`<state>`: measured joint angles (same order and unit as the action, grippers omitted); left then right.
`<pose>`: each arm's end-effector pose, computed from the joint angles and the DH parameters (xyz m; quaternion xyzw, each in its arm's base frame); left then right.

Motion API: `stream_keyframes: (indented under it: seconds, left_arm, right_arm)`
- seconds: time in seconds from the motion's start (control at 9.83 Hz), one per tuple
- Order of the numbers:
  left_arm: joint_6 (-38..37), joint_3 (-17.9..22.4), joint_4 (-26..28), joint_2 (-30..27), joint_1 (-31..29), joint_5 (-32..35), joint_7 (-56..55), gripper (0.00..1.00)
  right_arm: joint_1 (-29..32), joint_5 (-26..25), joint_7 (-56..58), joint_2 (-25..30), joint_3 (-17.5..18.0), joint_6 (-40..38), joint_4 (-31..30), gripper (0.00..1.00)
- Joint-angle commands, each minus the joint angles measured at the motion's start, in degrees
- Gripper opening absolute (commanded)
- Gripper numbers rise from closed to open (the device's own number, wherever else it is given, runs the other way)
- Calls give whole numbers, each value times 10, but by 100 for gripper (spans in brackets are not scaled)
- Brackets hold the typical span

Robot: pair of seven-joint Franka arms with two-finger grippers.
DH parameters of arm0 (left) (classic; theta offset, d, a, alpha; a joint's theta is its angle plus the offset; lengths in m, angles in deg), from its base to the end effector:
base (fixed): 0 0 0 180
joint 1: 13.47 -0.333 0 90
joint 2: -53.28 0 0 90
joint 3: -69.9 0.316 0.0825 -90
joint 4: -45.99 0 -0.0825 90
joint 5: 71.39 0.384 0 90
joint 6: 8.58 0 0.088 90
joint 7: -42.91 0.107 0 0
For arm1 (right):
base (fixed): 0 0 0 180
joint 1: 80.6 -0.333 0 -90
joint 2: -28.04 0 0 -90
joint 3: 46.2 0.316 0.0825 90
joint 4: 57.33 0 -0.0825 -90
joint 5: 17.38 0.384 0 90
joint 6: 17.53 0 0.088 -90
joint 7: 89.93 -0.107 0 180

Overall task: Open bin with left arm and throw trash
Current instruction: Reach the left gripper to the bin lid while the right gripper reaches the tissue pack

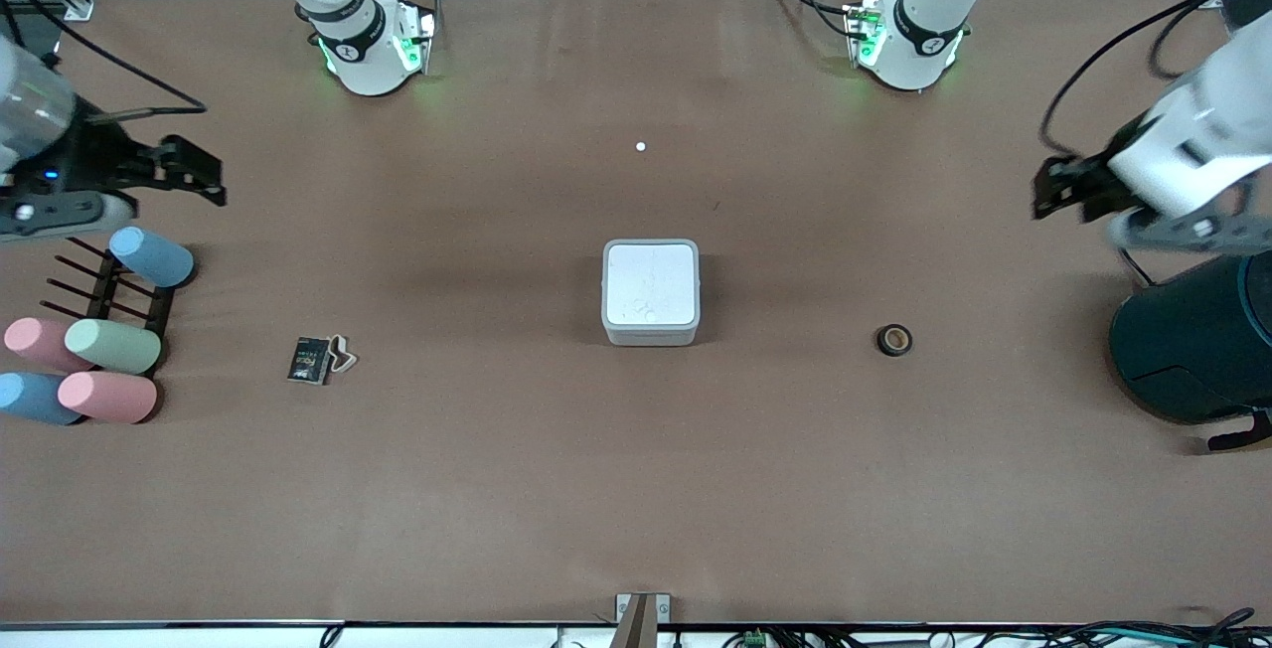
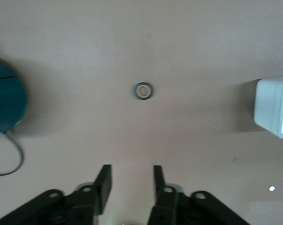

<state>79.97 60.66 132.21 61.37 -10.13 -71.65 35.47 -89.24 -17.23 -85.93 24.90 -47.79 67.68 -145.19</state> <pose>0.5787 -0.1231 0.5734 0.9977 -0.0445 -0.0509 0.0048 0.5575 0.0697 0.6045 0.9941 0.0962 -0.0505 0.0008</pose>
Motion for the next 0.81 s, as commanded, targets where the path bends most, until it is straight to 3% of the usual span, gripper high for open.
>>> stream_keyframes:
  seconds: [0.0,0.2,0.41,0.71]
  left_arm:
    - [49,-59,-10,59,-1,-8,-67,0]
    - [141,-96,-11,111,41,3,-129,0]
    - [215,-97,-16,175,116,32,-236,0]
    - [305,-95,-36,248,174,35,-326,0]
  right_arm:
    - [0,6,74,9,-2,44,-51,97]
    - [5,6,180,3,-3,90,-92,97]
    - [2,3,254,-17,-3,135,-131,97]
    - [9,1,400,-71,-3,189,-142,97]
